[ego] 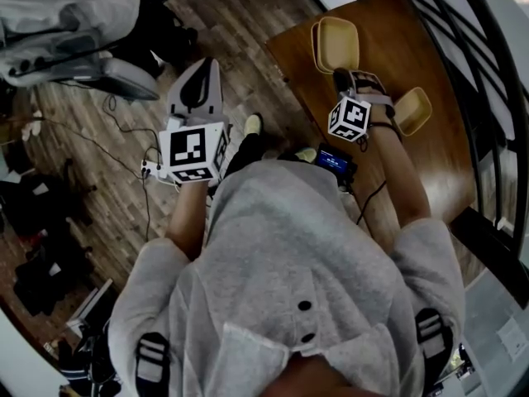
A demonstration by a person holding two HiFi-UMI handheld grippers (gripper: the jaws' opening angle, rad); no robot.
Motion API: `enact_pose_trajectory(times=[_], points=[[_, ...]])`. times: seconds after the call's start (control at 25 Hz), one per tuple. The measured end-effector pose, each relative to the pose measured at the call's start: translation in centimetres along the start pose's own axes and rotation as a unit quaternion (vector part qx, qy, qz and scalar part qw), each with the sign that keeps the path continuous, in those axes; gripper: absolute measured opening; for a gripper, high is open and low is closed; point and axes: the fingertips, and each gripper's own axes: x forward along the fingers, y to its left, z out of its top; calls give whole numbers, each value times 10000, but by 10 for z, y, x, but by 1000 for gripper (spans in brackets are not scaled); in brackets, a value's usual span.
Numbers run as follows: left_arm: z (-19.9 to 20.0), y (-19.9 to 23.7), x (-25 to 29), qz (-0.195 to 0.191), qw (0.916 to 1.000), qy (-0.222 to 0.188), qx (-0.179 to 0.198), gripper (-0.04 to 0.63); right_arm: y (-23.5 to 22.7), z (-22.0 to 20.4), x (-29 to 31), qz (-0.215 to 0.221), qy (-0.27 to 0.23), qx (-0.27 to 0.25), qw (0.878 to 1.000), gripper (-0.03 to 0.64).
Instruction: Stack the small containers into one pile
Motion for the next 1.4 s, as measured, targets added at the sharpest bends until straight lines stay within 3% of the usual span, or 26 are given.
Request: enact_pose_trajectory(times=[0.44, 0.8, 1.16, 1.4], points=[[5, -11, 5, -70, 9999, 9, 78, 14, 4, -2, 6, 106, -101, -312, 9994, 28], [5, -9, 14, -237, 9996, 69, 98, 14, 7, -8, 14, 273, 68, -177, 9994, 28], [5, -4, 18, -536, 9985, 4, 142, 14, 14, -36, 15, 222, 798, 773, 9936, 28], [9, -10, 24, -851, 9962, -71, 196, 14, 7, -64, 12, 33, 1459, 1914, 9706, 29]])
